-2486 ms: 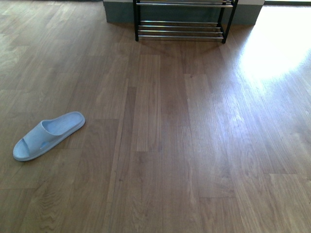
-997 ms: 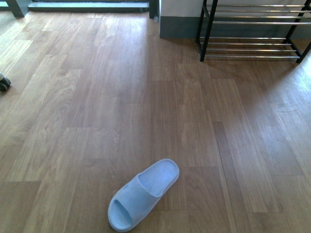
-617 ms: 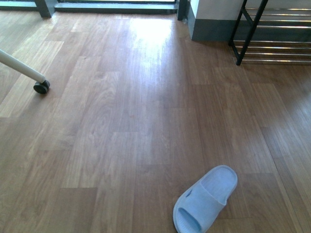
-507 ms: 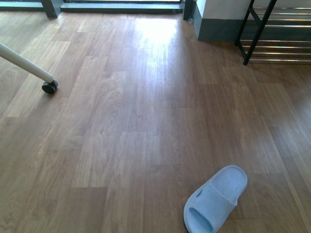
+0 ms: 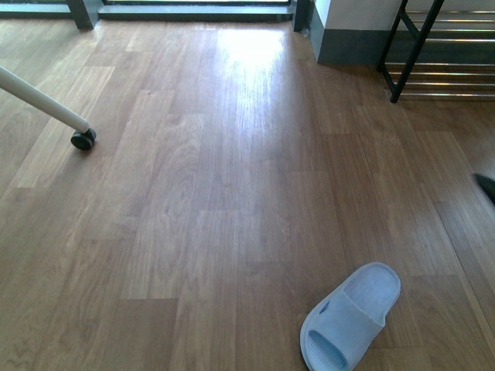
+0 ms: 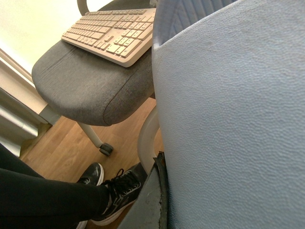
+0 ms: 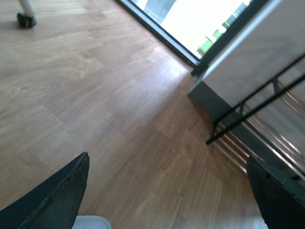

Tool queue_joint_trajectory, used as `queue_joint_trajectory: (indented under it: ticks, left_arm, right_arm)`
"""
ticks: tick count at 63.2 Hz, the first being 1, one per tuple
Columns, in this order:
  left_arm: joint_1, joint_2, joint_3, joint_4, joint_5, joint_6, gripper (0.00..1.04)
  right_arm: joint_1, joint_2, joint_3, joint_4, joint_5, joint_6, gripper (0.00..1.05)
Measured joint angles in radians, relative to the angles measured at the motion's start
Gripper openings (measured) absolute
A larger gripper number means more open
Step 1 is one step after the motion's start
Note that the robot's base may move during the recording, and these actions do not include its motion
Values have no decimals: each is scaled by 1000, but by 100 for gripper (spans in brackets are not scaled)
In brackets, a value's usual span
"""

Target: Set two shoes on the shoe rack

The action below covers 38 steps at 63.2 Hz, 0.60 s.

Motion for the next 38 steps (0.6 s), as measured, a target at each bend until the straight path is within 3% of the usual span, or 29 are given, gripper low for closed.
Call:
queue_joint_trajectory:
  ticks: [4, 8, 14, 18, 27, 38]
  left_arm:
    - [0, 0, 0, 0, 0, 0, 2]
    - [0, 0, 0, 0, 0, 0, 2]
    - [0, 0, 0, 0, 0, 0, 2]
    - [0, 0, 0, 0, 0, 0, 2]
    - [0, 0, 0, 0, 0, 0, 2]
    - [0, 0, 0, 0, 0, 0, 2]
  right_arm:
    - [19, 282, 54, 167, -64, -104, 95]
    - [23, 492, 91, 235, -139, -193, 95]
    - [6, 735, 142, 147, -262, -325, 95]
    - [-28, 793, 177, -11, -337, -410, 95]
    - [-59, 886, 247, -44, -359, -502, 95]
    - [-10, 951, 290, -82, -379, -521, 95]
